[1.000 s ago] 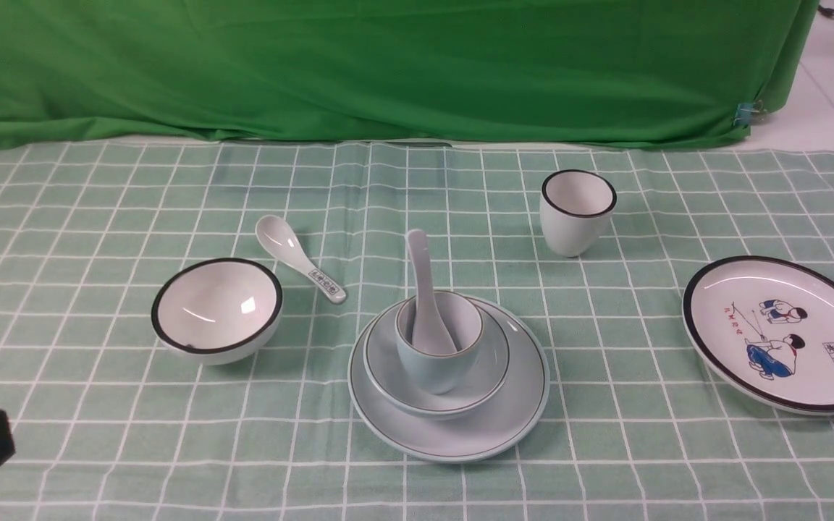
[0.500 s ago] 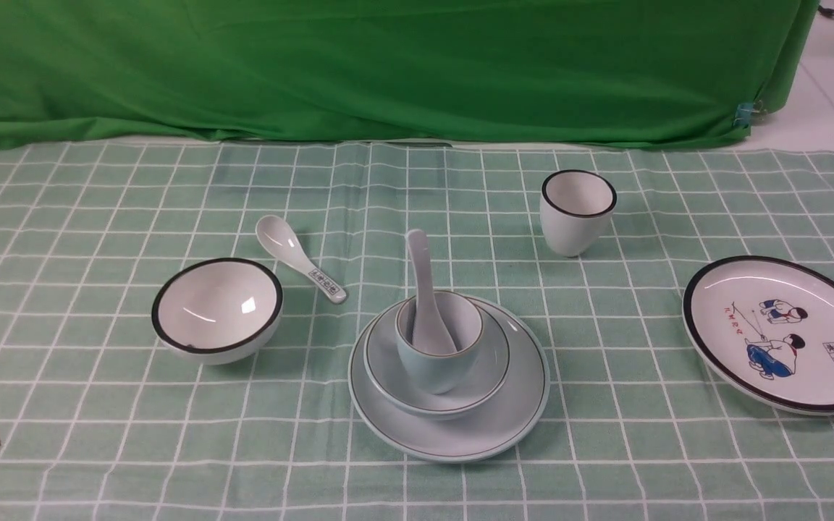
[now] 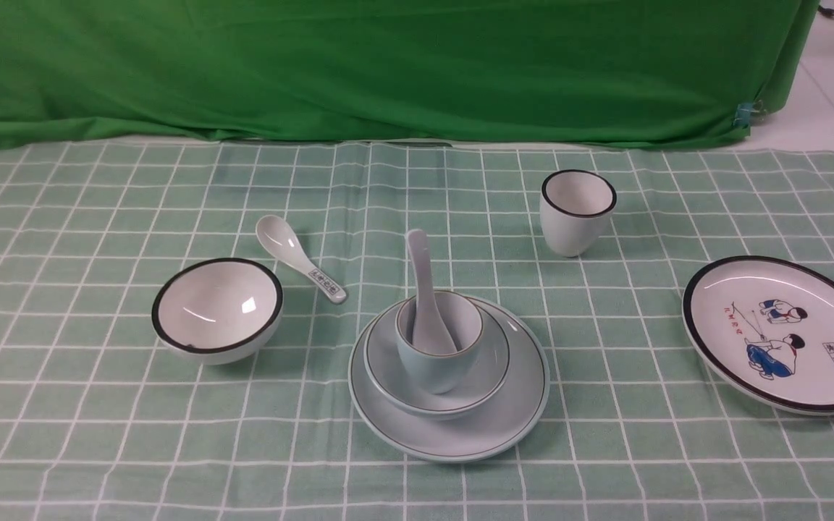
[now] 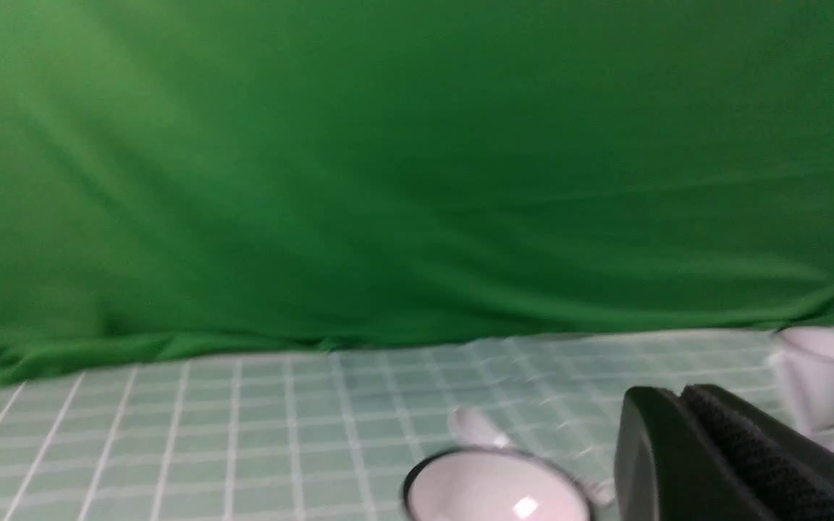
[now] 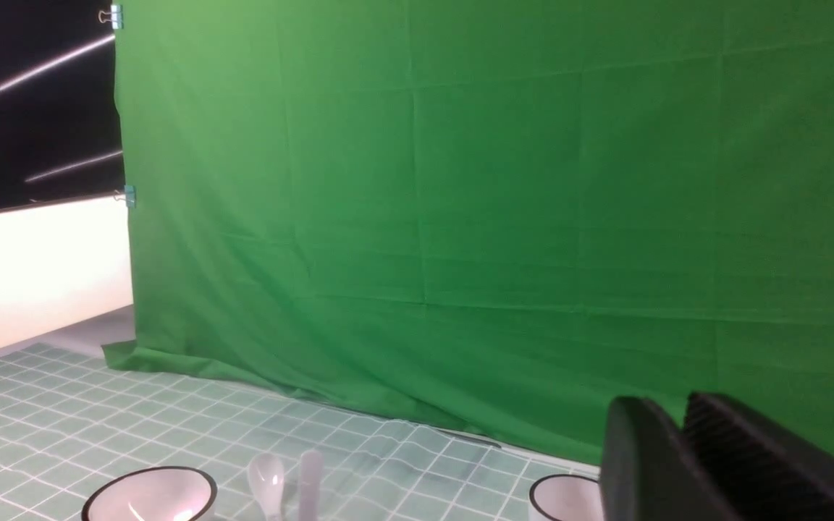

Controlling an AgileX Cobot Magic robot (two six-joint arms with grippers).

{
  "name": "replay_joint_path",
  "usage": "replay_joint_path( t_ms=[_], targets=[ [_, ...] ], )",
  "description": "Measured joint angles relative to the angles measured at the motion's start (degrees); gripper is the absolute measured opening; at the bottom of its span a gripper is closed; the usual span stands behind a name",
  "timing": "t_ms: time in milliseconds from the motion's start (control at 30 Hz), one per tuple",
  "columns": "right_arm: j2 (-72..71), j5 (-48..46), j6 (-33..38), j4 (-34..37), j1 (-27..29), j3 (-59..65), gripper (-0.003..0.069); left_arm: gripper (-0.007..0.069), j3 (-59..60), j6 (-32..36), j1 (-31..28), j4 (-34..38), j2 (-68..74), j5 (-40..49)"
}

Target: Place the bowls on the plates on the blue tablecloth, put the cups on the bowls, and place the spoons in the cups.

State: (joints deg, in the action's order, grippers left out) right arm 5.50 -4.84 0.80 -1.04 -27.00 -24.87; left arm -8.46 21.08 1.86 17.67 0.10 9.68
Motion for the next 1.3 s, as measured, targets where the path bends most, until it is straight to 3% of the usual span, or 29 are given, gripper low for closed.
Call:
replay_joint_path(
  t_ms=[100,233,567,1300],
  targets=[
    [0.0,0.0,-0.1,0.0,0.0,0.0,0.0140,0.0011,6.3,0.0,-3.6,0.3,0.0,-0.4],
    [0.0,0.0,-0.1,0.0,0.0,0.0,0.0150,0.0011,8.6,0.0,-4.2,-0.2,0.0,-0.4],
    [0.0,0.0,-0.1,0.0,0.0,0.0,0.0169,0.0013,8.8,0.0,-4.2,-9.9,0.0,2.5],
    [0.0,0.0,-0.2,0.0,0.0,0.0,0.0203,0.0017,8.8,0.0,-4.2,-10.3,0.0,2.6]
  ],
)
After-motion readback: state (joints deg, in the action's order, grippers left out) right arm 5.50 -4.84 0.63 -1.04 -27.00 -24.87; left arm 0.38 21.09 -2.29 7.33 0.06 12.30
